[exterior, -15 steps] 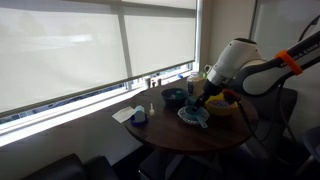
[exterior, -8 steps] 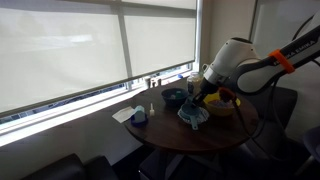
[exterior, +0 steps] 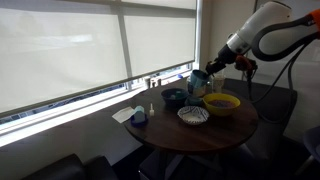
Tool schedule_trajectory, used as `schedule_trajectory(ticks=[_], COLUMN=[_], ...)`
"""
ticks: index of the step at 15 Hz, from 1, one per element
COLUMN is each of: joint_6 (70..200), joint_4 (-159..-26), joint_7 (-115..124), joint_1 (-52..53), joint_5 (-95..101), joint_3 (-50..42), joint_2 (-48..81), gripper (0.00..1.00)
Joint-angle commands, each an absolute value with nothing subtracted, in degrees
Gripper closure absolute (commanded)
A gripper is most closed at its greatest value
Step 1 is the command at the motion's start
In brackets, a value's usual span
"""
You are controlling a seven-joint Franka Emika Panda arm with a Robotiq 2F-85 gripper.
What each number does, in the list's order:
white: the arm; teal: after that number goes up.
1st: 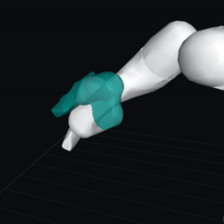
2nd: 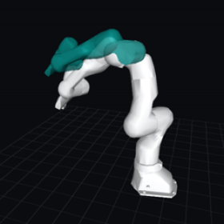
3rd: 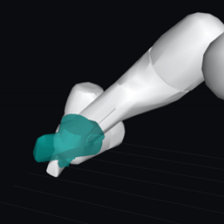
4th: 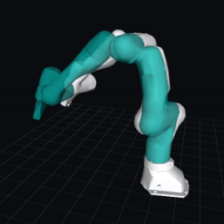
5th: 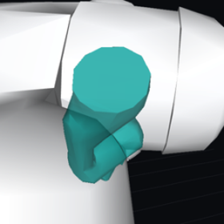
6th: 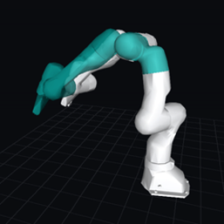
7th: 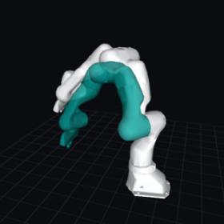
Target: Put the blue measuring cup in the coffee cup
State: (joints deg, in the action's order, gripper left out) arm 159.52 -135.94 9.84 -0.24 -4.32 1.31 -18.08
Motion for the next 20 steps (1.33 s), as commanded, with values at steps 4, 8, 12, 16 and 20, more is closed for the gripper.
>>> schedule_trajectory(ticks=[4,8,12,16,20], joint_6=[161.2,158.6,158.8,159.8,158.9], joint_4=[-136.0,-131.2,-123.3,-123.4,-121.9], joint_7=[17.5,22.1,28.5,25.0,28.5], joint_1=[-6.5,-13.2,-17.0,-15.6,-16.2], joint_5=[-3.7,-2.7,-1.7,-3.1,-1.8], joint_3=[0.7,-2.0,-1.3,-2.0,-0.8], joint_2=[-17.9,-12.2,-9.9,-10.6,-9.7], gripper=[0.99,0.99,0.99,0.96,0.99])
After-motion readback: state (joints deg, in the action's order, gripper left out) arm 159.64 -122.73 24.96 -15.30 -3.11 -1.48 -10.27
